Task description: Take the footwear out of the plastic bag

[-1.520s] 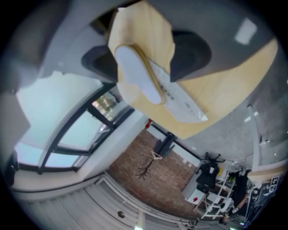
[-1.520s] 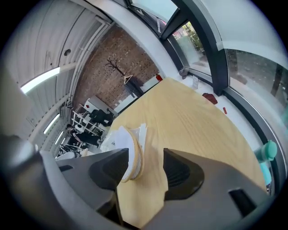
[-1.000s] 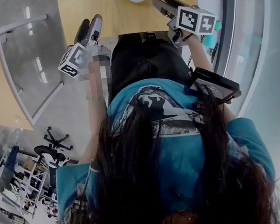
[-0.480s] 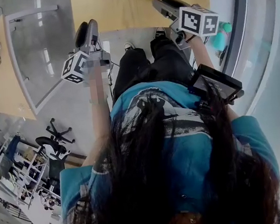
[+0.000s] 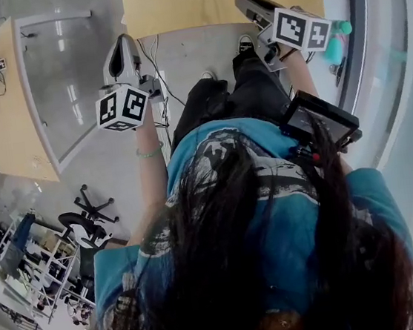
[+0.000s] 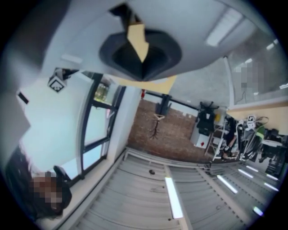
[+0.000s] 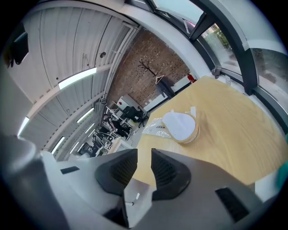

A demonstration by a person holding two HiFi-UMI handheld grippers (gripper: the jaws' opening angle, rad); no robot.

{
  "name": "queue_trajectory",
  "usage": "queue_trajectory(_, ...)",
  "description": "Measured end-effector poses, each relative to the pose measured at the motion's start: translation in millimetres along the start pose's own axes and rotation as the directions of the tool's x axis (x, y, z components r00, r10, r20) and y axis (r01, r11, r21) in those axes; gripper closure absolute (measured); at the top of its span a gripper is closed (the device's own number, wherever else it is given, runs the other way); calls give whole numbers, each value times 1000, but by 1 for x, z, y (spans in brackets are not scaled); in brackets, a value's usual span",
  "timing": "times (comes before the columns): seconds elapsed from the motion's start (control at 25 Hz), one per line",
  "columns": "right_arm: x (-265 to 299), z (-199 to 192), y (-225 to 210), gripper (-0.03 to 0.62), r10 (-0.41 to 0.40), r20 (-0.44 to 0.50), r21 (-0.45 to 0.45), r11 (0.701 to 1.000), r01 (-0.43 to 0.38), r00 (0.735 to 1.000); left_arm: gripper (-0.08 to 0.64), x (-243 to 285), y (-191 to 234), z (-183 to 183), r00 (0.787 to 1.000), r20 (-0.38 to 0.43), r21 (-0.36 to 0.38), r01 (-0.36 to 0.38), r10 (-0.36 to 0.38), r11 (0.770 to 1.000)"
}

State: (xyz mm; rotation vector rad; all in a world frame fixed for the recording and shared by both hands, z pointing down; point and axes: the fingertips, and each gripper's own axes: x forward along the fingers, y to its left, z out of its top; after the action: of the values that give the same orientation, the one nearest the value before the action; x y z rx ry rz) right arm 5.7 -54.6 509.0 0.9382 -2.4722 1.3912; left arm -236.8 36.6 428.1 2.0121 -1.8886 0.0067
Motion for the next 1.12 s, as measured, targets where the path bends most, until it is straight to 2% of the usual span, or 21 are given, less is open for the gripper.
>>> queue_trajectory(0.24,-17,-65,56,491,-40,55,48,998,38,998,560,-56,8,0,982,7,54,190,-191,980)
queue_trajectory(0.44,-43,-147,96,491,-54,56,135,990,46,997,560,-106,-8,-23,938,-26,71,345,-344,936)
queue_trajectory(0.52,-49,-177,106,492,-64,44,153,987,56,997,560,-120,-9,-38,922,-53,41,385,-383,922)
queue_trajectory(0.68,-87,-217,122,495,-97,52,168,982,87,994,561,-156,-33,-71,870,-107,-64,477,-481,877)
queue_trajectory(0.84,-124,-221,128,497,-102,62,178,980,90,993,561,-179,-71,-80,832,-116,-153,525,-542,838)
queue_trajectory(0.92,-138,-222,130,497,-99,63,169,982,87,993,560,-189,-87,-82,819,-121,-173,539,-561,824)
queue_trajectory(1.0,-156,-225,133,497,-86,63,152,985,76,994,561,-202,-107,-84,814,-126,-168,547,-568,820)
queue_trajectory(1.12,-190,-239,136,497,-68,55,124,990,61,996,561,-225,-136,-93,819,-138,-141,541,-557,829)
